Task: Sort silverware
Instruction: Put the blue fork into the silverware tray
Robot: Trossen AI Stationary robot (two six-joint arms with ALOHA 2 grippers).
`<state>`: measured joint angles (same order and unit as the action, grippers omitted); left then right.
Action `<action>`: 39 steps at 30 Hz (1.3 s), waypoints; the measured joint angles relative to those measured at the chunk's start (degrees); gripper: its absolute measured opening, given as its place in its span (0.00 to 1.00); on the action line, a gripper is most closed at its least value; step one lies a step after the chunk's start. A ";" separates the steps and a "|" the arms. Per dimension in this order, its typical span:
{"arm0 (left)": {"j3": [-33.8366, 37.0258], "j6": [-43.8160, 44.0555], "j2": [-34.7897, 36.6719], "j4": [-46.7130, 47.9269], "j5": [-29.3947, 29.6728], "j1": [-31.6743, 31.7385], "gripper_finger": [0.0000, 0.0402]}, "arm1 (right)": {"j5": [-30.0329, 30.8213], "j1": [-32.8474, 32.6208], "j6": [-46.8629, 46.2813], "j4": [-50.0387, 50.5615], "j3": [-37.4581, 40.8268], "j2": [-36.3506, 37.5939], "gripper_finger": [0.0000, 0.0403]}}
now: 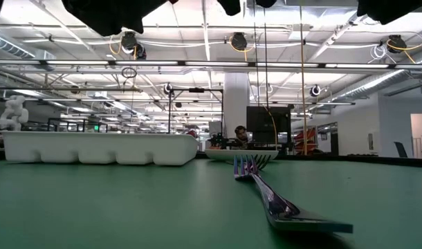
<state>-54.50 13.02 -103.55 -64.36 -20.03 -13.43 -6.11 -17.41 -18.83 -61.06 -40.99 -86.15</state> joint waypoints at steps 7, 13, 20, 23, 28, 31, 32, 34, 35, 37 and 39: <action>-0.02 0.09 0.02 0.46 -0.31 -0.02 0.02 | -0.05 0.04 -2.22 0.18 0.00 0.00 0.03; -0.07 0.20 0.02 0.46 -0.29 -0.02 0.01 | 0.46 0.13 -2.94 0.46 0.04 0.80 0.14; -0.07 1.63 0.65 0.73 -1.40 -0.15 0.01 | -1.13 0.34 0.66 14.75 0.04 9.36 0.28; -0.04 1.61 2.49 3.15 -1.37 0.00 0.01 | -0.70 0.28 0.28 24.25 0.04 12.98 0.32; -0.04 1.33 8.39 14.01 0.24 0.98 0.00 | -0.70 -0.47 -3.23 31.71 0.04 14.52 0.35; -0.04 1.53 13.40 23.94 3.77 1.53 0.00 | -0.76 -1.37 -3.37 32.32 0.04 14.05 0.34; -0.04 1.62 15.30 27.73 5.08 1.75 0.00 | -0.73 -1.64 -3.36 32.93 0.04 13.84 0.34; -0.04 1.69 19.34 36.18 8.70 2.09 0.00 | 0.94 -2.33 -3.23 34.27 0.06 13.40 0.34; -0.04 1.70 21.37 40.92 10.91 2.24 0.00 | 2.04 -2.49 -3.14 34.57 0.07 13.33 0.34; -0.04 1.70 25.27 49.02 15.67 2.58 0.00 | 3.78 -2.56 -3.18 35.00 0.07 13.36 0.34; -0.04 2.28 29.09 56.28 20.06 2.92 0.00 | 4.68 -2.56 -3.19 35.40 0.04 13.38 0.34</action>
<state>-54.54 15.29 -74.46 -8.07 0.03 -10.51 -1.42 -19.97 -22.02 -25.65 -40.95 -72.77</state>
